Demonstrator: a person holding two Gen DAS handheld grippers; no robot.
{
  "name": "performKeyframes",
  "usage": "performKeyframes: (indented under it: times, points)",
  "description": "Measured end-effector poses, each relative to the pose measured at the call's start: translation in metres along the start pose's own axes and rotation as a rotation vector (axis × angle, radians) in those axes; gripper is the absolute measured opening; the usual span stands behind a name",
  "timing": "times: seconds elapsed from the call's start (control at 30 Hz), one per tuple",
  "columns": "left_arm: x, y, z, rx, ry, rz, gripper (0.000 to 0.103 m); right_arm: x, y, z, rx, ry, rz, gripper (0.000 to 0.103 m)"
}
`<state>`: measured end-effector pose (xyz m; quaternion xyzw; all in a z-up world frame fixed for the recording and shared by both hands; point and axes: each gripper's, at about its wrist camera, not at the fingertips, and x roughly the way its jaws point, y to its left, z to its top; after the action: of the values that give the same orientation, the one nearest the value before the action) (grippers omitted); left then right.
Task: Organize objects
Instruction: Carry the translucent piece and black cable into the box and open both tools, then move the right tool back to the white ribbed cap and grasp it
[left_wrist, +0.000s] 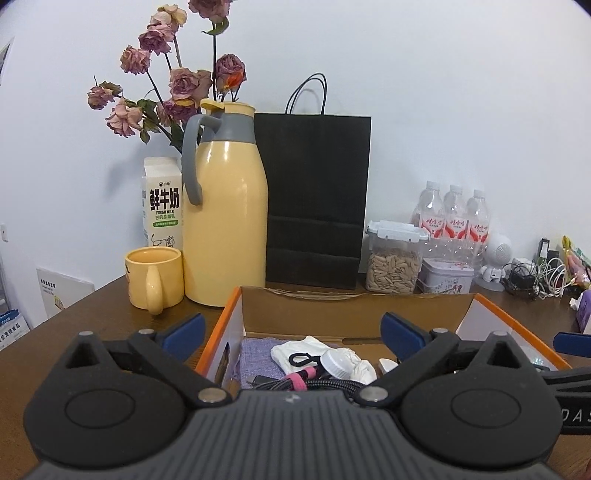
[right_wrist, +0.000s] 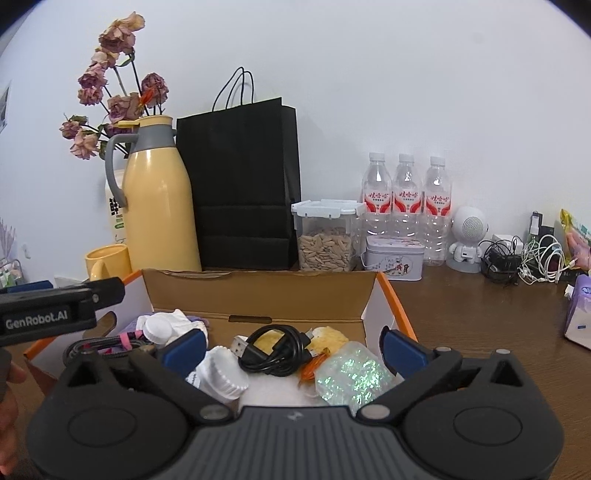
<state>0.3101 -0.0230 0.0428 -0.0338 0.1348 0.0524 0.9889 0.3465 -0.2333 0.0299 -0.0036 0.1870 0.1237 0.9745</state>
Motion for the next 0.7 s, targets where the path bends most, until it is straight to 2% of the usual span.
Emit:
performKeyframes:
  times: [0.37, 0.7]
  points:
    - [-0.041, 0.007, -0.013, 0.062, -0.008, -0.045, 0.103, -0.043, 0.009, -0.015, -0.059, -0.010, 0.027, 0.103]
    - [-0.070, 0.020, -0.044, 0.129, 0.082, -0.061, 0.103, -0.068, 0.019, -0.048, -0.097, 0.101, 0.092, 0.103]
